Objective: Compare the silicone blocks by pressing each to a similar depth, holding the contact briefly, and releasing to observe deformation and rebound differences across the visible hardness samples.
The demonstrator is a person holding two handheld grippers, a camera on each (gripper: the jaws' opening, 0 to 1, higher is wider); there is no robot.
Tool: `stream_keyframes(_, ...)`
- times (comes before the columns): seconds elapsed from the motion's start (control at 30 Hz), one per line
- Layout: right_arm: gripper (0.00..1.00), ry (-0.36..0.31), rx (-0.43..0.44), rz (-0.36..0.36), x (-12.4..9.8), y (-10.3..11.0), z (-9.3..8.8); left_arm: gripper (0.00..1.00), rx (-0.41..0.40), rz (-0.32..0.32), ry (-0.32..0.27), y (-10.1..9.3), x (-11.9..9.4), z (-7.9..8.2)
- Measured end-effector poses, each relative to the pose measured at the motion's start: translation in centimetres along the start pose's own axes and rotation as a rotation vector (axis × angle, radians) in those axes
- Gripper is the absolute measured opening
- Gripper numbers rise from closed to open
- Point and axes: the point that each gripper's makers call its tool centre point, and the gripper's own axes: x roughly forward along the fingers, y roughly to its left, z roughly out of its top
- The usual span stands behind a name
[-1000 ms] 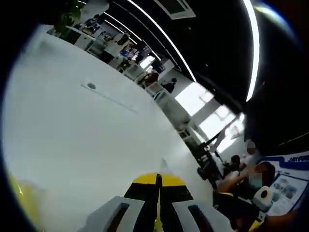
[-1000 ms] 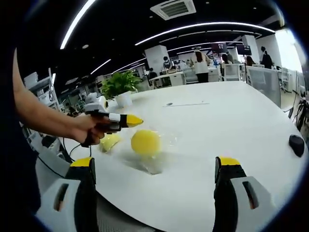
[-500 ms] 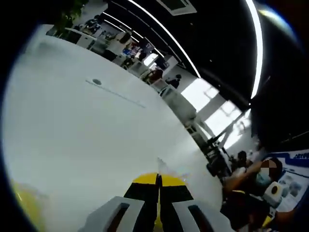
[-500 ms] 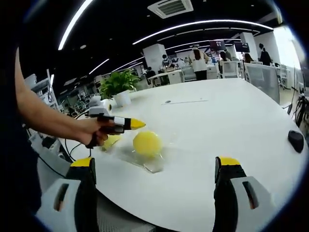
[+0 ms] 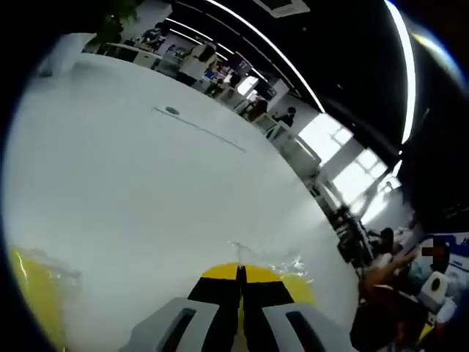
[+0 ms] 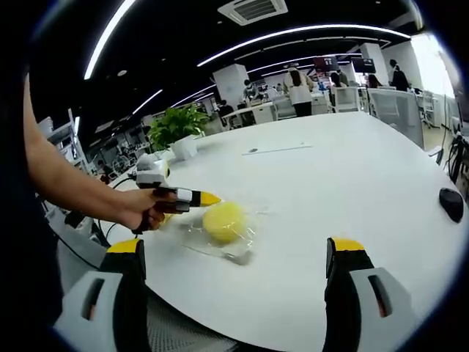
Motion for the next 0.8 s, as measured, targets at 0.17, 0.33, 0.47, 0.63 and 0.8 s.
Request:
stream_keyframes(0.17,0.96,0.002,-0.019,0.021,0.4,0.6,0.2,0.0,0.065,0.002,0.011,-0.3,0.5,0.1)
stream_keyframes(0.33,0.96,0.001,-0.03,0.025,0.4,0.6,0.4,0.0,0.083,0.016,0.013,0.1,0.4,-0.2)
stream_keyframes(0.47,0.96,0.004,-0.031,0.023,0.3,0.5,0.4,0.03,0.13,0.008,0.011,0.4,0.5,-0.2)
stream_keyframes(0.63,0.96,0.011,-0.035,0.027,0.3,0.6,0.4,0.29,0.175,0.059,0.021,1.2,-0.3,0.2)
stream_keyframes(0.8,0.96,-0.007,-0.031,0.032,0.6,0.8,1.3,0.52,0.239,-0.01,-0.041,-0.5,-0.7,2.4)
